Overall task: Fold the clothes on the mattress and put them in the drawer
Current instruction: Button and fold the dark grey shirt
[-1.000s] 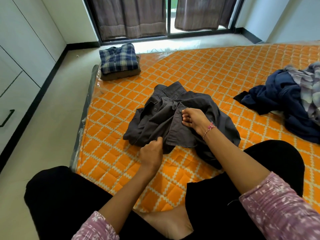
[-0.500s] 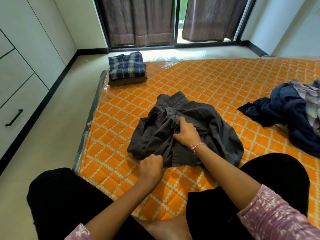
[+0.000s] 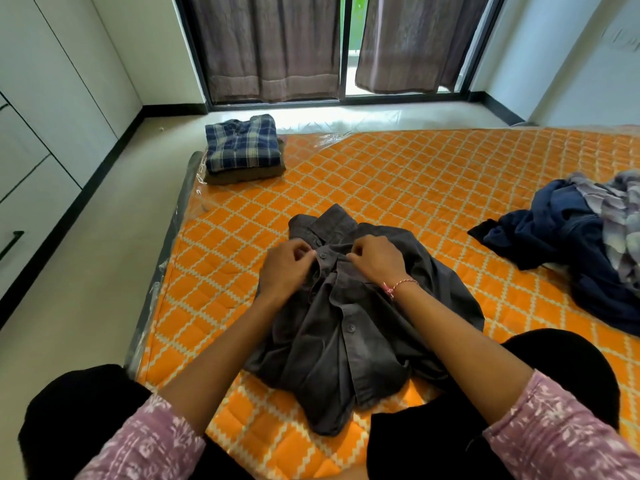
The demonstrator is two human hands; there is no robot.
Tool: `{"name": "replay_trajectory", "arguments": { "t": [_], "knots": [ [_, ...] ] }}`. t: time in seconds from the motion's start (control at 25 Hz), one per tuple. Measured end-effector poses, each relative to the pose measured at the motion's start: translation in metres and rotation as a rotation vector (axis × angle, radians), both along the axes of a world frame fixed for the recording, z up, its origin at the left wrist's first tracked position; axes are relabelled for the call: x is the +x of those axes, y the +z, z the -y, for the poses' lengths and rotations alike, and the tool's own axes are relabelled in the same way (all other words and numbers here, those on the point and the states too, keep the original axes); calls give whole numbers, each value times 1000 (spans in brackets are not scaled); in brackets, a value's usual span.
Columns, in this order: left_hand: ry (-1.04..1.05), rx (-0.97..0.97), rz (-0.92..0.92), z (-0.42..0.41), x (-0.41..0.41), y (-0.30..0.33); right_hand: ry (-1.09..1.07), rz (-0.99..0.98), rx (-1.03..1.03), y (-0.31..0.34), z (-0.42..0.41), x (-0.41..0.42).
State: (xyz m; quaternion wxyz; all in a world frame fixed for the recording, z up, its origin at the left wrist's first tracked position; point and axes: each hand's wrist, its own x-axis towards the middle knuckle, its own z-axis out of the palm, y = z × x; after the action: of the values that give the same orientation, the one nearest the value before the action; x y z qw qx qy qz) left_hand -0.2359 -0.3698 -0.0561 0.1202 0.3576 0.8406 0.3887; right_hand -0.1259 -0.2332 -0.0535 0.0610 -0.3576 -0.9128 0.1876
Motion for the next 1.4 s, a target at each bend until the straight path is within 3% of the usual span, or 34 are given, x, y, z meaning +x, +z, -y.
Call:
{"name": "replay_trajectory", "arguments": {
  "t": [0.12, 0.24, 0.32, 0.44, 0.56, 0.72, 0.84, 0.96, 1.08, 1.2, 1.28, 1.4],
  "knots": [
    [184, -94, 162, -25, -46, -25, 25, 36, 129, -7, -35, -7],
    [173, -294, 368, -43, -69, -47, -40, 207, 233, -18, -73, -16],
    [186, -320, 442, -55, -76, -65, -101, 315, 124, -24, -95, -25],
    [242, -327, 448, -73, -85, -75, -146, 345, -216, -37, -124, -39],
    [214, -355, 529, -92, -105, -86, -155, 330, -295, -49, -140, -48],
    [270, -101, 812, -123, -126, -67, -91, 371, -359, -58, -151, -59],
    [326, 23, 840, -146, -134, -56, -77, 298, -447, -60, -155, -64],
    [323, 215, 818, -153, -151, -56, -46, 108, -574, -59, -163, -63],
    [325, 347, 915, -138, -160, -59, -142, -172, -590, -62, -171, -54],
    [-2, -96, 1030, -108, -145, -68, -243, -327, -585, -63, -171, -49],
    [-200, -354, 1036, -98, -143, -69, -286, -409, -692, -58, -170, -52],
    [-204, -285, 1041, -104, -140, -60, -225, -372, -702, -39, -173, -53]
  ]
}}
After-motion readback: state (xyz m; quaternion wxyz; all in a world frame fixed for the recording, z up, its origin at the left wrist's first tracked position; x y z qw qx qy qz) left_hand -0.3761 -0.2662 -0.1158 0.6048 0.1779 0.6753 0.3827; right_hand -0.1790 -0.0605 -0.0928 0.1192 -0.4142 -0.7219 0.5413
